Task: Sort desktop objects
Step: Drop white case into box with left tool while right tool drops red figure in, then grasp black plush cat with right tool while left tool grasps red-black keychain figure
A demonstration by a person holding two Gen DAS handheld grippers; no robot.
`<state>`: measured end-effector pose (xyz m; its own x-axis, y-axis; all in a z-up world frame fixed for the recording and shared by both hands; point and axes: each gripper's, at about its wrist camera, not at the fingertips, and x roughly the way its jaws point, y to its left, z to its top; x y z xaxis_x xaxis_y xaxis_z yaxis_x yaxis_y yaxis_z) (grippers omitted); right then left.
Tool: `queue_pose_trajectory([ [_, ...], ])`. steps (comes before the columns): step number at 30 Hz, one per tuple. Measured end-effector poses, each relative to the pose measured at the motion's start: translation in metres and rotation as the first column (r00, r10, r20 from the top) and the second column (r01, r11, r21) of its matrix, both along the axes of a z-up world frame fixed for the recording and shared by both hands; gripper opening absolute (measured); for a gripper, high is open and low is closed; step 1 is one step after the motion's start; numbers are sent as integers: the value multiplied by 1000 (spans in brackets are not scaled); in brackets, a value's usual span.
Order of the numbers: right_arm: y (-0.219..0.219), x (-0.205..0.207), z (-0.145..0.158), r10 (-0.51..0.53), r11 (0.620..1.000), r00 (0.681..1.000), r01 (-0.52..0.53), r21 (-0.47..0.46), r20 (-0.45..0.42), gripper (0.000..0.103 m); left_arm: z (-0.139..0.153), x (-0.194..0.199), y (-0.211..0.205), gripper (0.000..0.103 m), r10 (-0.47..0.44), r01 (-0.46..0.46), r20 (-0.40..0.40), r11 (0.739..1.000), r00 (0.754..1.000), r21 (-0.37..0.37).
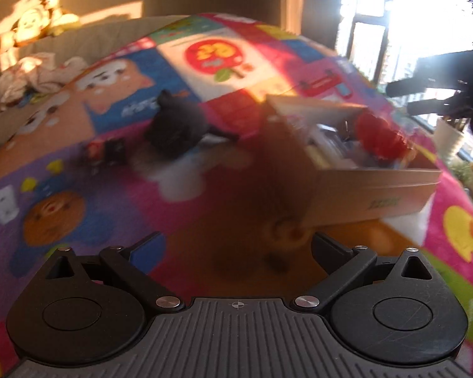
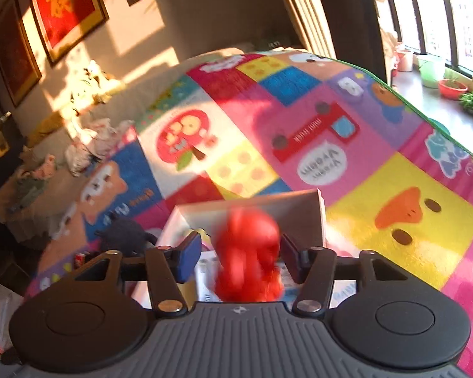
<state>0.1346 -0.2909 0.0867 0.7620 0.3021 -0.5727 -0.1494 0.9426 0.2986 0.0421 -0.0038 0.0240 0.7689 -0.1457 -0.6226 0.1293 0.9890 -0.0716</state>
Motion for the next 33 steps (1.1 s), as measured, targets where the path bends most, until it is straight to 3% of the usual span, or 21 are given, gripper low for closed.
queue_pose_trajectory([
  [7, -5, -19, 0, -15, 998, 1000, 16, -61, 15, 65, -13, -10, 15, 102, 111, -112, 26, 992, 994, 52],
  [11, 15, -26, 5, 43, 993, 999, -40, -107, 26, 72, -15, -14, 22, 102, 174, -179, 55, 980, 983, 86],
  [14, 45, -21, 8, 125, 984, 992, -121, -131, 21, 73, -16, -15, 33, 102, 207, -210, 47, 976, 977, 54],
  [16, 76, -10, 11, 189, 972, 982, -185, -149, 16, 81, -18, -13, 39, 102, 221, -222, 25, 975, 975, 21],
  [18, 113, 3, 14, 259, 951, 966, -252, -178, 21, 96, -20, -10, 43, 102, 225, -225, 2, 974, 974, -1],
  [20, 153, 24, 13, 325, 928, 946, -318, -192, 4, 99, -21, -10, 44, 102, 230, -230, -2, 973, 973, -15],
  [24, 227, 88, -9, 325, 933, 937, -340, -120, -128, 99, -22, -13, 46, 102, 232, -232, 7, 972, 973, -40],
  [28, 278, 140, -46, 248, 945, 941, -288, -158, -229, 99, -22, -14, 50, 102, 235, -234, 9, 970, 972, -67],
  [29, 286, 147, -55, 228, 943, 940, -278, -182, -253, 96, -22, -14, 50, 102, 235, -234, 9, 970, 972, -71],
  [31, 293, 152, -68, 208, 935, 932, -278, -220, -295, 78, -22, -14, 50, 102, 235, -234, 10, 969, 972, -76],
  [33, 290, 142, -67, 227, 923, 930, -300, -241, -290, 73, -22, -14, 50, 103, 235, -234, 9, 969, 972, -78],
])
